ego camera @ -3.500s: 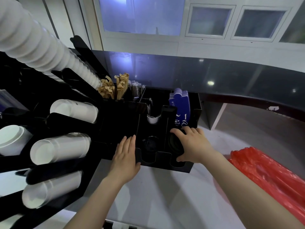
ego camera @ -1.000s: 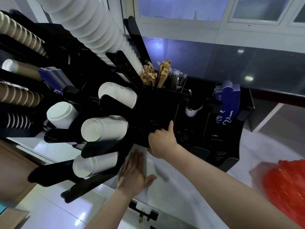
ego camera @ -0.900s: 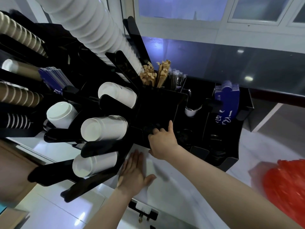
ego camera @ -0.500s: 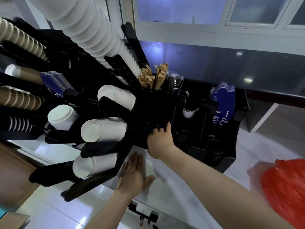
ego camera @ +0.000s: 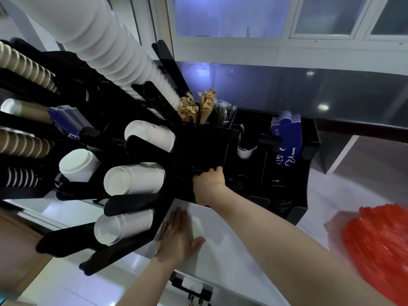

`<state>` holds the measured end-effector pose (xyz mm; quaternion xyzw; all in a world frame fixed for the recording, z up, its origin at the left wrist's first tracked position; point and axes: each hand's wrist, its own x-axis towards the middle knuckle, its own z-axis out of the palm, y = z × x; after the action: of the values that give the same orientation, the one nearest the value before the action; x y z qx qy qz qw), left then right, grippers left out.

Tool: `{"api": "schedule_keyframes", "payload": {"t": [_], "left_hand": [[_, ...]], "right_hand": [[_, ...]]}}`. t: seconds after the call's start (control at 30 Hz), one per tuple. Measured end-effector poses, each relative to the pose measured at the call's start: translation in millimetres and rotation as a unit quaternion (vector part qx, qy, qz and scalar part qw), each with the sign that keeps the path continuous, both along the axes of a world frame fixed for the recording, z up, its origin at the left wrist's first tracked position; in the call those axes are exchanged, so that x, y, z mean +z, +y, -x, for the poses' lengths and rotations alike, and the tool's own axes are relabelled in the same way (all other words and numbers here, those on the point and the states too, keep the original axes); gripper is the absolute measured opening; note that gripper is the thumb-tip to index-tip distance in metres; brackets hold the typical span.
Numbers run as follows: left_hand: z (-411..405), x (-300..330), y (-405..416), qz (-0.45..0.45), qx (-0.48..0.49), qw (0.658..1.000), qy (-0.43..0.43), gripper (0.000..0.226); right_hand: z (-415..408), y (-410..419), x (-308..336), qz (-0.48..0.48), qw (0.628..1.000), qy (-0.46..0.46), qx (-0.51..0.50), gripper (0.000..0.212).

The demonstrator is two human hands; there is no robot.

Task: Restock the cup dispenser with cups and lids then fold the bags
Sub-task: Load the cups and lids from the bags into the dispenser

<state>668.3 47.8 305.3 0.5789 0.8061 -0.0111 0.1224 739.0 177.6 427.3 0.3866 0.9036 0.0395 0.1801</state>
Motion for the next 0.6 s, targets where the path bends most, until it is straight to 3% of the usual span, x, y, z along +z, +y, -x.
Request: {"api": "schedule_keyframes", "payload": {"t": [0.1, 0.17, 0.37, 0.5, 0.6], "left_hand": [[1.1, 5.4, 1.8, 0.007, 0.002, 1.0, -0.018, 0.097], [-0.1, 9.0, 5.4, 0.011, 0.004, 0.999, -0.05, 0.097], [-23.2, 11.6, 12.3, -0.028, 0.003, 0.998, -0.064, 0.098], [-34.8, 13.0, 19.6, -0.018, -0.008, 0.997, -0.077, 0.099], [-45.4, 11.4, 24.4, 0.003, -0.033, 0.996, -0.082, 0.104]], "right_hand": [[-9.5, -2.5, -4.8, -0.013, 0.999, 0.045, 0.024, 0.056], [-23.2, -9.0, -11.2, -0.036, 0.988, 0.143, 0.042, 0.05], [-89.2, -23.8, -12.8, -0.056, 0.916, 0.396, 0.009, 0.039], [-137.8, -17.8, -9.2, -0.093, 0.874, 0.469, -0.085, 0.027], [-169.8, -8.1, -7.8, -0.109, 0.863, 0.46, -0.178, 0.029]]}}
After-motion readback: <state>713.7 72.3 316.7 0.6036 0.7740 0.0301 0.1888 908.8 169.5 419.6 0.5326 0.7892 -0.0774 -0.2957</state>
